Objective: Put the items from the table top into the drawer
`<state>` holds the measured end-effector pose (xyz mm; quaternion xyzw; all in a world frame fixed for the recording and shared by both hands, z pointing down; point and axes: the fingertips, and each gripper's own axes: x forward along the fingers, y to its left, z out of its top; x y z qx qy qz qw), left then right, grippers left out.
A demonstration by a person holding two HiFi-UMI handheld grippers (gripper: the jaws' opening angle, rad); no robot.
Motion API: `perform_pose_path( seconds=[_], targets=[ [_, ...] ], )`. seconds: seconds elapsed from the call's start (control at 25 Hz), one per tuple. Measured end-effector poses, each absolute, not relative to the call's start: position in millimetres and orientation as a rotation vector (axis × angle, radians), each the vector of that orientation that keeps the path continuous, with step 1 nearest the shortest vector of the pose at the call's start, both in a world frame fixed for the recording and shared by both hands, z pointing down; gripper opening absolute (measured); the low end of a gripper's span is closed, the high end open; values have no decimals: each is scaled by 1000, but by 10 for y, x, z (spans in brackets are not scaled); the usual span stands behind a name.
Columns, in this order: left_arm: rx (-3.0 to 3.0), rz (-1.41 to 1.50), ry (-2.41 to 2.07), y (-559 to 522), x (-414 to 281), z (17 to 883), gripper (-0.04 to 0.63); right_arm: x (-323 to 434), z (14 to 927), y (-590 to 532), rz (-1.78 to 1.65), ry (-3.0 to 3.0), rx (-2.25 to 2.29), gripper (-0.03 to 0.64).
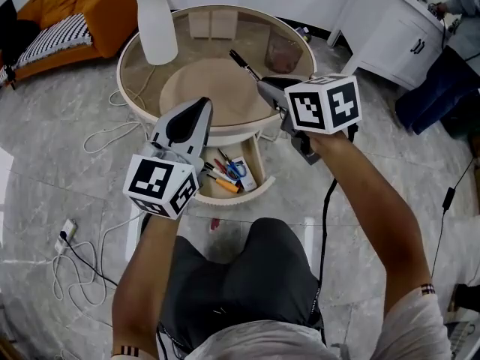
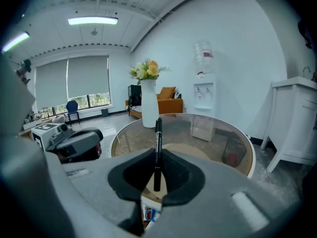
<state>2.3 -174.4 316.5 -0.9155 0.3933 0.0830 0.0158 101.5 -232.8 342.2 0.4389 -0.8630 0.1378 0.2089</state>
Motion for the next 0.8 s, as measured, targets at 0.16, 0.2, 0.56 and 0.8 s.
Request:
perform_pose_path(
  seconds=[0.16, 0.2, 0.56, 0.8],
  targets=[
    [-2836, 247, 1211, -1644, 26, 3192, 0, 949, 3381, -2107, 377, -2448, 1206, 38],
    [-2833, 249, 1210, -1619, 16, 3194, 0, 933, 3386, -2049, 381, -2460, 1202, 38],
    [-2801, 252, 1234, -1368, -121, 3232, 0, 813, 3408, -1546, 392, -2555, 1144, 38],
    [-2787, 239, 1197, -1193, -171, 3408, 0, 675, 3545, -1235, 324, -2570, 1057, 38]
  ],
)
